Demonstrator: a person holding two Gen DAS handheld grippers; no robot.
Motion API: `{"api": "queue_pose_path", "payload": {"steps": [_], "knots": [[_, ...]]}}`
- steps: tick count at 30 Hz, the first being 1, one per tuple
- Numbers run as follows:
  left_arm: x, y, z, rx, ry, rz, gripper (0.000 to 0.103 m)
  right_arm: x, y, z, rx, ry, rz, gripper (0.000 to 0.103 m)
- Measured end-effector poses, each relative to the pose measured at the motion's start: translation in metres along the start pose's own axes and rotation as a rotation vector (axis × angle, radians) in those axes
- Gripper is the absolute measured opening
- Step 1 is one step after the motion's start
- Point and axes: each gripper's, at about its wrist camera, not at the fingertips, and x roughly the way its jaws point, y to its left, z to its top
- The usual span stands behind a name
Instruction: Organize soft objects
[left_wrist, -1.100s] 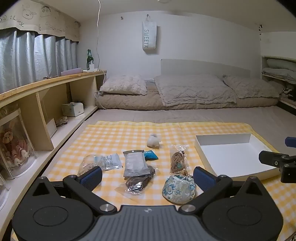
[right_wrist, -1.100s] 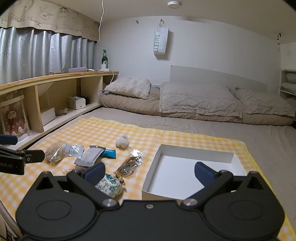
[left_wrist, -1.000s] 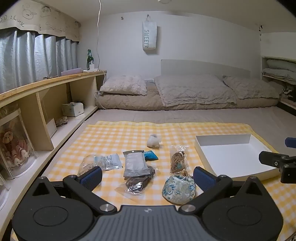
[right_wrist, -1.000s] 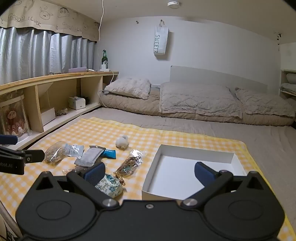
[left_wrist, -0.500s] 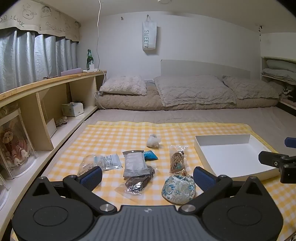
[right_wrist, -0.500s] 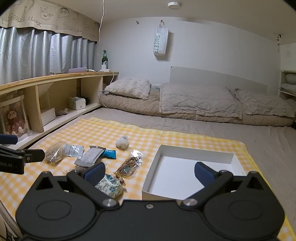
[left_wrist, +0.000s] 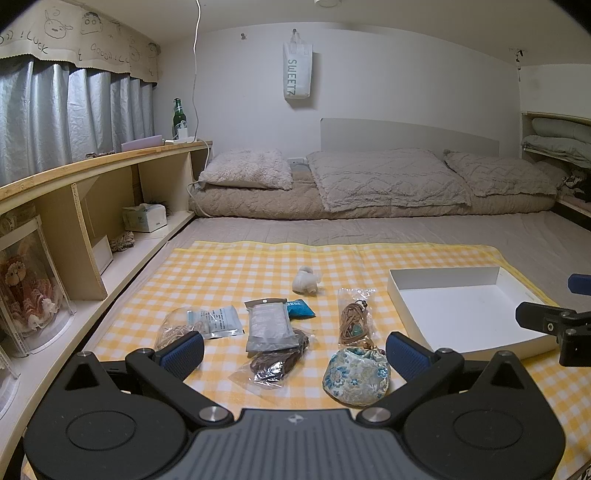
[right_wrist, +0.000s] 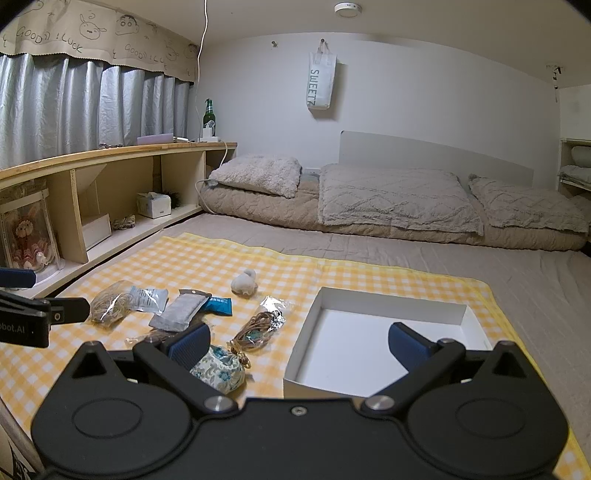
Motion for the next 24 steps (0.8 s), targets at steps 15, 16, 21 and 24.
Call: {"api": "queue_pose_path", "payload": {"steps": [15,16,21,24], "knots": [[0.0000,0.0000,0.0000,0.001,0.001,0.000,0.103,-0.0006,-0.0013,-0.0014,-0.001,0.002,0.001,0.103],[0.0000,0.0000,0.0000,0.001,0.001,0.000,0.103,-0.0003,-0.0012,-0.0013,-0.001,0.002,0.001,0.103],[0.0000,0.0000,-0.0001,0.001,0.000,0.001,0.103,-0.0010,-0.0011,-0.0016,0.000,0.001,0.000,0.103],[0.0000,0.0000,0.0000,0.002,0.001,0.001,0.103,-0.0012,-0.0011,-0.0014,0.000,0.001,0.001,0.103]]}}
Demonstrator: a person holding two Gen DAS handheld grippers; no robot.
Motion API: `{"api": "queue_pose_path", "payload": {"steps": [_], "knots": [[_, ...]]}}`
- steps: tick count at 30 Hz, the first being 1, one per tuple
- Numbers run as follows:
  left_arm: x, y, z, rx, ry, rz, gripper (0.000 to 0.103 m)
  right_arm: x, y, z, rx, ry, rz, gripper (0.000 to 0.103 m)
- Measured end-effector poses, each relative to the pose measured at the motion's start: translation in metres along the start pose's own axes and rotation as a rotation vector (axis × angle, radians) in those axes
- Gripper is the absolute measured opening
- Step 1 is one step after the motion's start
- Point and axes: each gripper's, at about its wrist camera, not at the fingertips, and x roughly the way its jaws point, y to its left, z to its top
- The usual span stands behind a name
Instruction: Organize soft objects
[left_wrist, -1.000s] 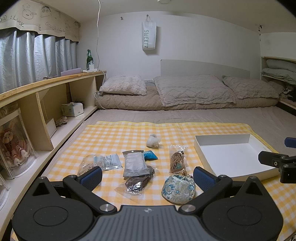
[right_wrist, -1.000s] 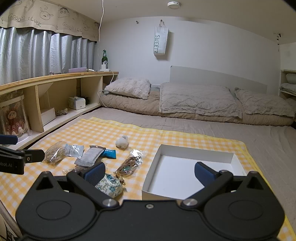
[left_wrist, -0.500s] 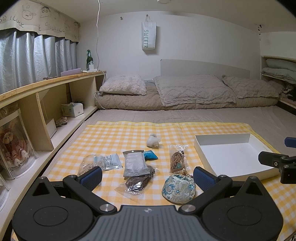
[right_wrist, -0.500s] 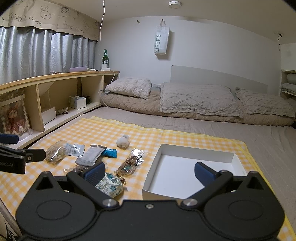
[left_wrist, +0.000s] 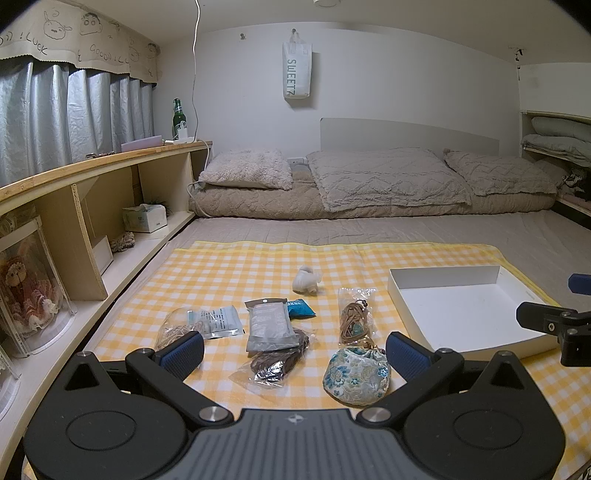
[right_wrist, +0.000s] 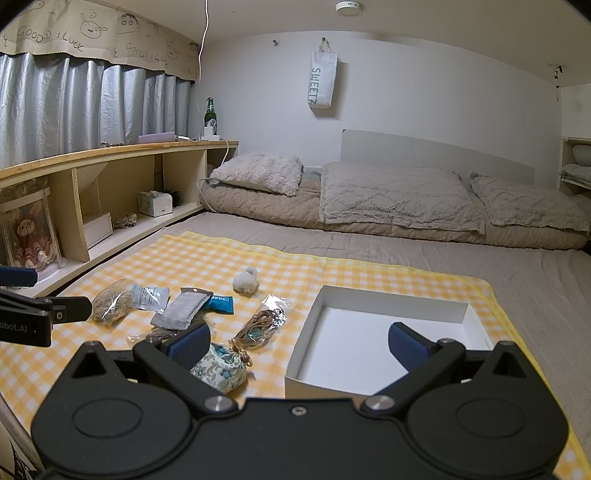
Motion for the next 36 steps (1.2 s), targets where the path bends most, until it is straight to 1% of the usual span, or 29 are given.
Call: {"api": "queue_pose_path", "payload": {"steps": [36], "knots": [[0.0000,0.0000,0.0000,0.000,0.000,0.001,0.103,-0.0019,-0.0016,0.0004,0.001,0.003,0.003,0.103]]}}
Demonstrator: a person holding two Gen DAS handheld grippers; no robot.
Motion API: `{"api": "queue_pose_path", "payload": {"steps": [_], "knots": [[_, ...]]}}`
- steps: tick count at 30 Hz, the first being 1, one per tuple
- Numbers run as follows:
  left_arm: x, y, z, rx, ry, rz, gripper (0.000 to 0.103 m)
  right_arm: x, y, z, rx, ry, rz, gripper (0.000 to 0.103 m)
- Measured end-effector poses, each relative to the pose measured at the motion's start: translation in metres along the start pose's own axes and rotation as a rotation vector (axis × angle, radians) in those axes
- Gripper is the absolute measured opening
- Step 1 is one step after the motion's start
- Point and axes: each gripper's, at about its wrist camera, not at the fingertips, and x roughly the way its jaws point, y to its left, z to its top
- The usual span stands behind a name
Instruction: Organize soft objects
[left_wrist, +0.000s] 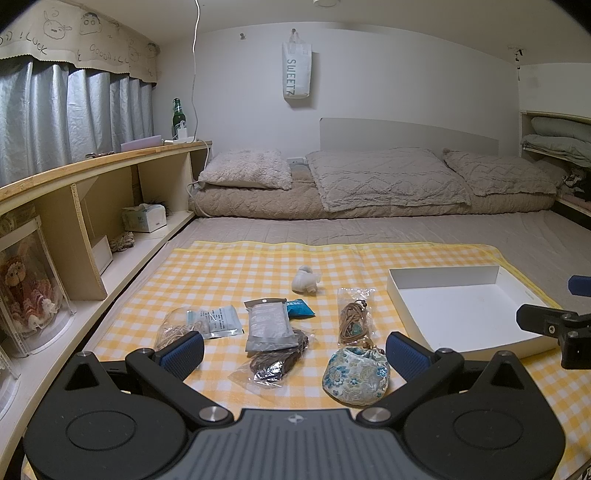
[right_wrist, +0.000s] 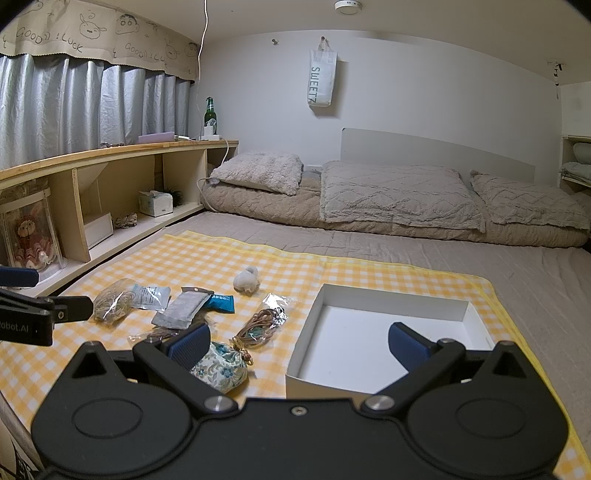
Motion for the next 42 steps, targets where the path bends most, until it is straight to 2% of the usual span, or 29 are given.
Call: {"api": "queue_pose_path", "payload": {"steps": [12,25,28,33,38,42], "knots": [[-0.005,0.002,0.006,-0.034,-0.023,-0.001,0.103,-0.002,0.005,0.001,0.011,-0.019,-0.019,0.103],[-0.010,0.014,0.042,-0.007,-0.136,0.080,0.103,-0.003,-0.010,0.041,0.018,-0.124,-0.028,0.103],[-0.009,0.019,0.053,0.001,-0.164,0.086,0.103,0.005,-0.017,0.052,0.059,-0.116,-0.016,0.103],[0.000,0.026,0.076,0.009,-0.215,0.107,0.103,0.022,-0.021,0.073,0.056,-0.111,-0.015,0.103],[0.022,0.031,0.097,0.003,-0.206,0.131,0.103,0.045,-0.016,0.095,0.017,-0.122,-0.014,0.103],[0.045,0.040,0.107,-0.026,-0.171,0.119,0.103,0.067,-0.007,0.105,-0.032,-0.130,0.001,0.103]]}}
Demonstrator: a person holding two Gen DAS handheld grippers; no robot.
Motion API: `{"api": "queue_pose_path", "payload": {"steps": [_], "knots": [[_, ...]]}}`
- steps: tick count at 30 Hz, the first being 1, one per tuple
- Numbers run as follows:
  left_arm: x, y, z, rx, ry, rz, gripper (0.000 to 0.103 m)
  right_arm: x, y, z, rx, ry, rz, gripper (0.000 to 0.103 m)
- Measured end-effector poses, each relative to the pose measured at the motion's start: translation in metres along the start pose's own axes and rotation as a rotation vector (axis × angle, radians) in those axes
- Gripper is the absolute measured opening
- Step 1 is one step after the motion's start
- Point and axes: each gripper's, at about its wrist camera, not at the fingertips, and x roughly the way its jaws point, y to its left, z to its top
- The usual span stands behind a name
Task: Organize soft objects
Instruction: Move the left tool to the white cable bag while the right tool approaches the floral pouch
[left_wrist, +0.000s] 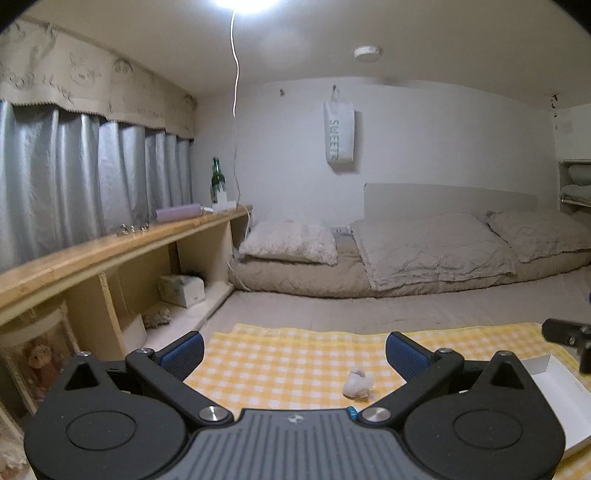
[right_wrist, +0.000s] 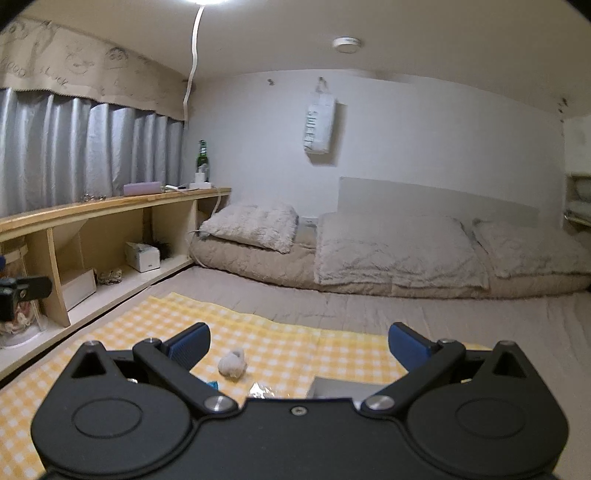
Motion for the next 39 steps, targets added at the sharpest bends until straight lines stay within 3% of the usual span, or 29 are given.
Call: {"api": "queue_pose_path", "payload": {"steps": [4,13,18,26,32,39], "knots": [[0.032,0.007,-0.006,-0.010,0.046,0.032,0.103,0.024,0.008,-0.003,-0.032,0.010,0.054,0.103],[0.088,0.038,-0.026,-0.074,0.175,0.070,0.103,0.067,0.035,-0.030,-0.153,0.155,0.189,0.103],[0.121,0.057,-0.042,-0.065,0.272,0.091,0.103,0.087,0.047,-0.043,-0.171,0.250,0.294,0.103],[0.173,0.090,-0.077,-0.079,0.452,0.108,0.103,0.110,0.065,-0.074,-0.281,0.365,0.375,0.103],[0.195,0.103,-0.100,-0.063,0.564,0.086,0.103,0.126,0.079,-0.093,-0.303,0.486,0.478,0.103],[0.215,0.117,-0.119,-0.079,0.650,0.082,0.102,0.133,0.101,-0.111,-0.380,0.573,0.590,0.091]]}}
